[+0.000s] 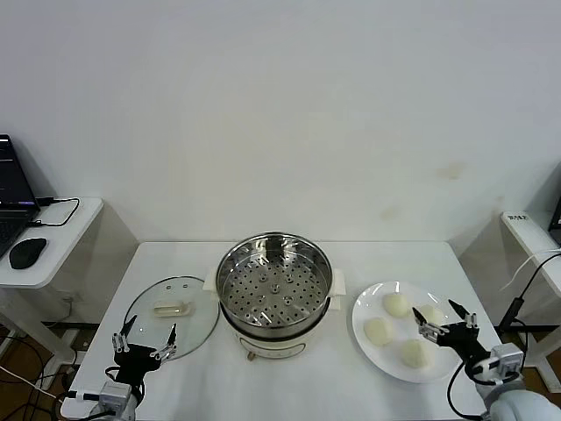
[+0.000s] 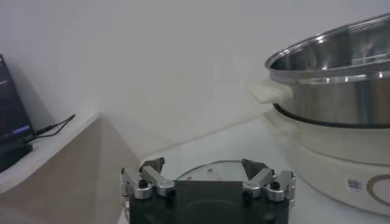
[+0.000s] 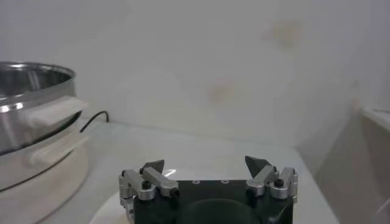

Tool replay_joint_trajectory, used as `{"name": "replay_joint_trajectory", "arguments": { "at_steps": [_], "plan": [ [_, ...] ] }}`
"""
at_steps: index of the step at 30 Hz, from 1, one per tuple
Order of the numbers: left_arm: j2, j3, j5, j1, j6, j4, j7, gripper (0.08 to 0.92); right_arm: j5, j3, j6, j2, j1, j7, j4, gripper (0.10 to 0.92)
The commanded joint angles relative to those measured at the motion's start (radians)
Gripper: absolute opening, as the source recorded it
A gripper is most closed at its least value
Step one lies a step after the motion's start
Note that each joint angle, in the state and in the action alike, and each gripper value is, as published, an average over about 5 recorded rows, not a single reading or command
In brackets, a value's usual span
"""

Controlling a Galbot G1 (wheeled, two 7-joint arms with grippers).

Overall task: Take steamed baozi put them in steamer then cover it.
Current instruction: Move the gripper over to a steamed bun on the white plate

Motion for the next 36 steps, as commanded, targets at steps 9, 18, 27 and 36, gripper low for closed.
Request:
{"name": "replay_joint_trajectory", "arguments": {
  "at_steps": [9,18,27,36],
  "plan": [
    [0.012,0.013,0.028,0.002,-0.006,-0.007,-0.017,0.823,-0.034,-0.042,-0.009,-0.377,0.165,-0.101,-0.113,0.823],
    [0.005,0.001,0.033,0.002,-0.007,-0.023,-0.015,0.823,-0.39,-0.314,-0.055,-0.576,0.495,-0.631,-0.288,0.823],
    [-0.003,-0.004,0.034,0.003,-0.007,-0.031,-0.021,0.823,-0.61,-0.805,-0.034,-0.655,0.945,-0.96,-0.437,0.823],
    [-0.01,-0.023,0.028,0.007,-0.01,-0.028,-0.023,0.823,-0.649,-1.255,0.085,-0.541,1.322,-1.077,-0.573,0.823]
  ]
}}
